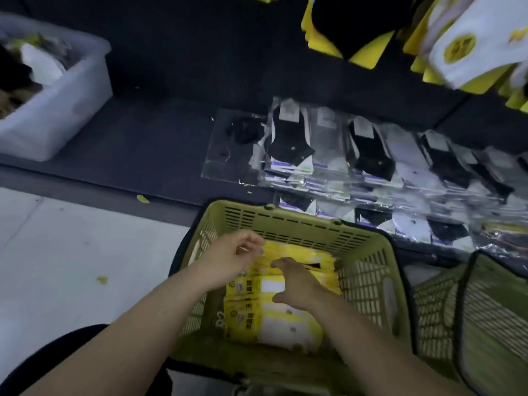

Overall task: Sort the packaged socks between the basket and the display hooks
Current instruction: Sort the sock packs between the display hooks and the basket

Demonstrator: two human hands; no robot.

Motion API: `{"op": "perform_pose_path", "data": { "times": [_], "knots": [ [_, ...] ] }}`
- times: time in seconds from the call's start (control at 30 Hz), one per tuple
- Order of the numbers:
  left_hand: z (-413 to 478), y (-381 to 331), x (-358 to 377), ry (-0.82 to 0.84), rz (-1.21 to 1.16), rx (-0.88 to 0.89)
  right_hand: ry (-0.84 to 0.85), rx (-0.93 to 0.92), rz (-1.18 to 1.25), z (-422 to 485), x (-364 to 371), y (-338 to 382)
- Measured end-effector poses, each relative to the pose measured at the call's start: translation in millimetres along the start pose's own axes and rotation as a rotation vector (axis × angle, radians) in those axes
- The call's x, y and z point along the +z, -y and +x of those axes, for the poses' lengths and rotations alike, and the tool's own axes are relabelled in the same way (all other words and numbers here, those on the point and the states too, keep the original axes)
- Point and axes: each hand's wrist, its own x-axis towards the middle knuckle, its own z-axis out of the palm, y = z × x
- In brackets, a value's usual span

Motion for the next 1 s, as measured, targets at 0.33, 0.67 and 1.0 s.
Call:
{"op": "perform_pose_path", "data": {
  "times": [0.33, 0.67, 1.0],
  "knots": [
    [14, 49, 10, 0.093, 0.183, -0.165, -0.074, -0.047, -0.537, 39, 85, -23],
    [23, 43, 15, 0.122, 0.186, -0.227, -0.053, -0.089, -0.494, 34, 101, -23],
    [24, 45, 15, -0.071, 0.089, -0.313, -0.215, 0.128, 0.132, 1, 18, -52]
  ]
}}
